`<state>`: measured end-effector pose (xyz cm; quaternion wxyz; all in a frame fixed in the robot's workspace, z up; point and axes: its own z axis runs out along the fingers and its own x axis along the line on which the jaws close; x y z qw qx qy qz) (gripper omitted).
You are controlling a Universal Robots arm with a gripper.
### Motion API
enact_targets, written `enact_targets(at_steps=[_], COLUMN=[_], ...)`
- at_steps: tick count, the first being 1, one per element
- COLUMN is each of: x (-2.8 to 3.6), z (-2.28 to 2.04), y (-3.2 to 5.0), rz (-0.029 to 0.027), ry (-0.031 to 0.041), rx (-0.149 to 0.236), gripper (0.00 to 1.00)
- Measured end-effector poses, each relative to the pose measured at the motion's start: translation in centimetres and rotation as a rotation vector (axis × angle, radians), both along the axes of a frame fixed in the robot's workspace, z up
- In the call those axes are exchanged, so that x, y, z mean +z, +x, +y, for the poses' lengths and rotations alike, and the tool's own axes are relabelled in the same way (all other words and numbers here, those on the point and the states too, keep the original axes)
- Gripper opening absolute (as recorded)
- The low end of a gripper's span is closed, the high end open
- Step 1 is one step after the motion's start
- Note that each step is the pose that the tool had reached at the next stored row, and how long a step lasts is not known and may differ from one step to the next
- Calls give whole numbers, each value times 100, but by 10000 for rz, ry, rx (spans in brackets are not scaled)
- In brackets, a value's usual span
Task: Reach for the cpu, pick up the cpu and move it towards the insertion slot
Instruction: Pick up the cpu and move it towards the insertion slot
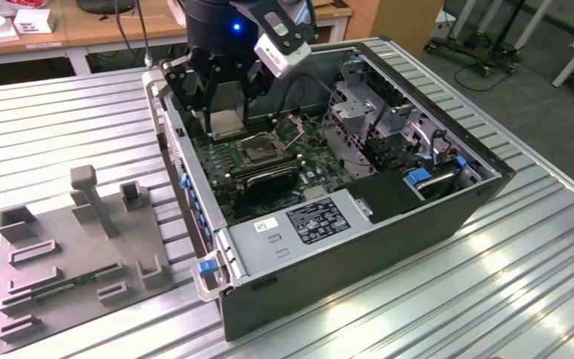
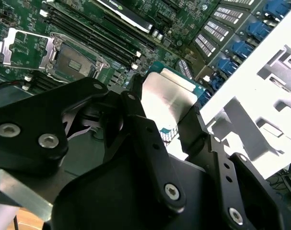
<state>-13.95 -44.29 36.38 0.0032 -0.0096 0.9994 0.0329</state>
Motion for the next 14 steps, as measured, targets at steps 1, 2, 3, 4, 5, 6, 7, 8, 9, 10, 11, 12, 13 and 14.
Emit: enact_targets(at_steps=[1, 2, 3, 4, 5, 6, 7, 8, 9, 10, 11, 12, 13, 14], x=[0, 0, 0, 0, -1, -1, -1, 0, -1, -1, -1, -1, 0, -1], z=[0, 0, 0, 0, 0, 0, 0, 0, 0, 0, 0, 0, 0, 0], y=[10, 20, 28, 37, 46, 53, 59, 64, 69, 74, 78, 81, 83, 85], rz=[0, 0, 0, 0, 0, 0, 0, 0, 0, 0, 0, 0, 0, 0], ry=[0, 1, 0, 0, 0, 0, 0, 0, 1, 1, 0, 1, 0, 0], rx=[0, 0, 0, 0, 0, 0, 0, 0, -1, 0, -1, -1, -2, -1], gripper=[54, 54, 54, 54, 54, 54, 54, 54, 54, 54, 54, 54, 54, 54])
